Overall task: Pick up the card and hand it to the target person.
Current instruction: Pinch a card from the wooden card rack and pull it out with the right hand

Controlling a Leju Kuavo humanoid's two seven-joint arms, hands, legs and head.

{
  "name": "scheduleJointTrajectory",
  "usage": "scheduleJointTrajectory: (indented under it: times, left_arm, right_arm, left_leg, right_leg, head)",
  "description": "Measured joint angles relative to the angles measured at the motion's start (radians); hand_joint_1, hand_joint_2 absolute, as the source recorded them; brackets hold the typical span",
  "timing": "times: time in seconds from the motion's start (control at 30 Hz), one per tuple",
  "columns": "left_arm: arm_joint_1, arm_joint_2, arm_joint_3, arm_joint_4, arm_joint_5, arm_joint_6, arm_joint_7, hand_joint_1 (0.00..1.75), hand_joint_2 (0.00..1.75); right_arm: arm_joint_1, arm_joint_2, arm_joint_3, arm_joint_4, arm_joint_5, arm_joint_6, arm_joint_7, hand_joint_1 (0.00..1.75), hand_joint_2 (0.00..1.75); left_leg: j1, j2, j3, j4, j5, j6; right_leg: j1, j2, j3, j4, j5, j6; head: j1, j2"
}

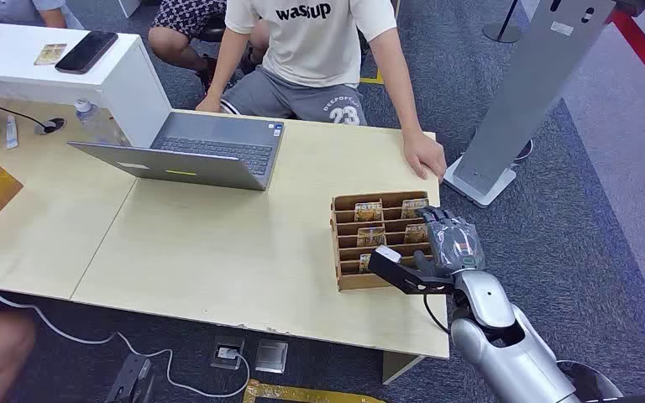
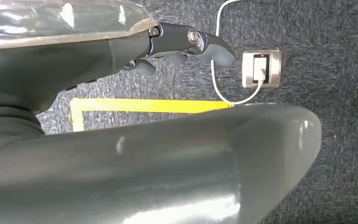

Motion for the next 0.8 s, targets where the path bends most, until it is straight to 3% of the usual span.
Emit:
scheduleJointTrajectory:
  times: [0.43,0.8]
  left_arm:
    - [0.0,0.0,0.0,0.0,-0.003,0.0,0.0,0.0,0.0]
    - [0.0,0.0,0.0,0.0,-0.008,0.003,0.0,0.0,0.0]
  right_arm:
    - [0.001,0.001,0.011,0.007,0.006,-0.001,0.01,0.53,1.75]
    - [0.003,-0.001,0.01,0.007,0.016,-0.001,0.014,0.72,1.75]
  left_leg:
    - [0.0,0.0,0.0,0.0,0.0,0.0]
    - [0.0,0.0,0.0,0.0,0.0,0.0]
  right_leg:
    - [0.0,0.0,0.0,0.0,0.0,0.0]
    - [0.0,0.0,0.0,0.0,0.0,0.0]
  head:
    - [0.0,0.0]
    - [0.0,0.0]
